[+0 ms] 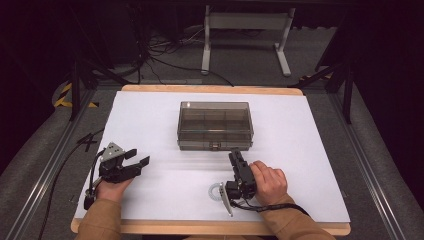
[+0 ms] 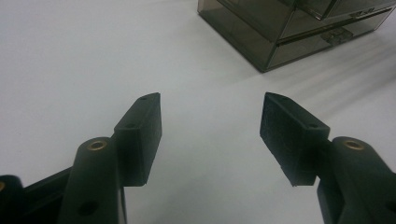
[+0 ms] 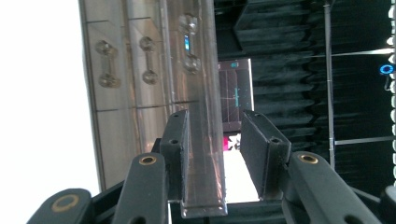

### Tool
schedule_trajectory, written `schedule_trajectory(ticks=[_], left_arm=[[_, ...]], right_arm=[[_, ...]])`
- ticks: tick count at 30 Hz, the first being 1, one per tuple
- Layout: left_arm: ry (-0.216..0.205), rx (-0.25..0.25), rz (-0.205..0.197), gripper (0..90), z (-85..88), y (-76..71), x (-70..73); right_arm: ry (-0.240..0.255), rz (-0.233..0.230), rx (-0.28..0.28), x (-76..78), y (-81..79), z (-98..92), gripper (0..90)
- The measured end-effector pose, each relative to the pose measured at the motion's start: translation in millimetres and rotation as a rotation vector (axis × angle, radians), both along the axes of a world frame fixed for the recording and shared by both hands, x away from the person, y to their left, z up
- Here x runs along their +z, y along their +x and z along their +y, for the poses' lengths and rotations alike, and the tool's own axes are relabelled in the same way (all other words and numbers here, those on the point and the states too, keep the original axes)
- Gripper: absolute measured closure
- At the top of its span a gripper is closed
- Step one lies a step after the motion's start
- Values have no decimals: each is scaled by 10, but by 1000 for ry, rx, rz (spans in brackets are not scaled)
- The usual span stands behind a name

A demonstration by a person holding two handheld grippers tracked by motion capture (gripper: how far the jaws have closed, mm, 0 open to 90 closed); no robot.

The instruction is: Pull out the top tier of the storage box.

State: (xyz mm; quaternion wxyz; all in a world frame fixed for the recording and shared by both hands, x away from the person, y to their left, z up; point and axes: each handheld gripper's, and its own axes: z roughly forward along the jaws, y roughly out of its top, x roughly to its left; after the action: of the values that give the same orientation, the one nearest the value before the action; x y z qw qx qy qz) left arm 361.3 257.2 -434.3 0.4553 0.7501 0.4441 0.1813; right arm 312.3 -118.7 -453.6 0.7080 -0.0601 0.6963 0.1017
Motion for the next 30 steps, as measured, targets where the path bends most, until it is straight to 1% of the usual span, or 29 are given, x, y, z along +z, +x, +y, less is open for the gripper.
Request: schedule_trajectory(ticks=[1,2,6,8,10,11,12,13,15,16,17,18,19,23,26,27,28,29,30], left_arm=[[0,0,1,394,1,0,0],[0,0,1,393,1,0,0],[-1,-2,2,392,4,-1,1],[-1,-2,2,392,4,-2,2],[-1,-2,1,392,4,-1,2],[-2,-2,1,392,3,-2,2],[-2,-1,1,392,2,-2,2],[-2,-1,1,392,2,-2,2],[-1,-2,1,392,3,-3,3],[-1,-3,1,392,4,-3,3],[-1,-3,1,392,4,-3,3],[0,-2,1,392,4,-3,2],[-1,-2,1,392,4,-2,2],[-1,-2,1,392,4,-4,4],[-2,-2,1,393,5,-4,6],[-2,-2,1,392,5,-4,6],[-2,-2,1,393,6,-4,6],[-1,-3,1,393,6,-4,6],[-1,-3,1,392,7,-5,6]], right_arm=[[22,10,3,25,-3,-53,632],[29,9,9,40,-5,-78,633],[74,29,26,96,-5,-173,631],[82,32,31,106,-3,-191,632],[104,32,31,127,-4,-242,634],[105,33,37,138,-5,-256,634],[118,38,44,149,-7,-274,634],[129,48,57,171,-9,-295,638],[177,81,89,211,-11,-345,644],[194,104,110,235,-5,-373,644],[194,104,110,235,-5,-373,644],[237,138,140,263,0,-418,651],[258,152,149,277,3,-439,652],[295,184,180,314,13,-499,655],[350,225,203,351,29,-551,654],[350,225,203,351,29,-551,654],[392,259,224,383,40,-586,654],[392,259,224,383,40,-586,654],[411,287,247,410,53,-613,653]])
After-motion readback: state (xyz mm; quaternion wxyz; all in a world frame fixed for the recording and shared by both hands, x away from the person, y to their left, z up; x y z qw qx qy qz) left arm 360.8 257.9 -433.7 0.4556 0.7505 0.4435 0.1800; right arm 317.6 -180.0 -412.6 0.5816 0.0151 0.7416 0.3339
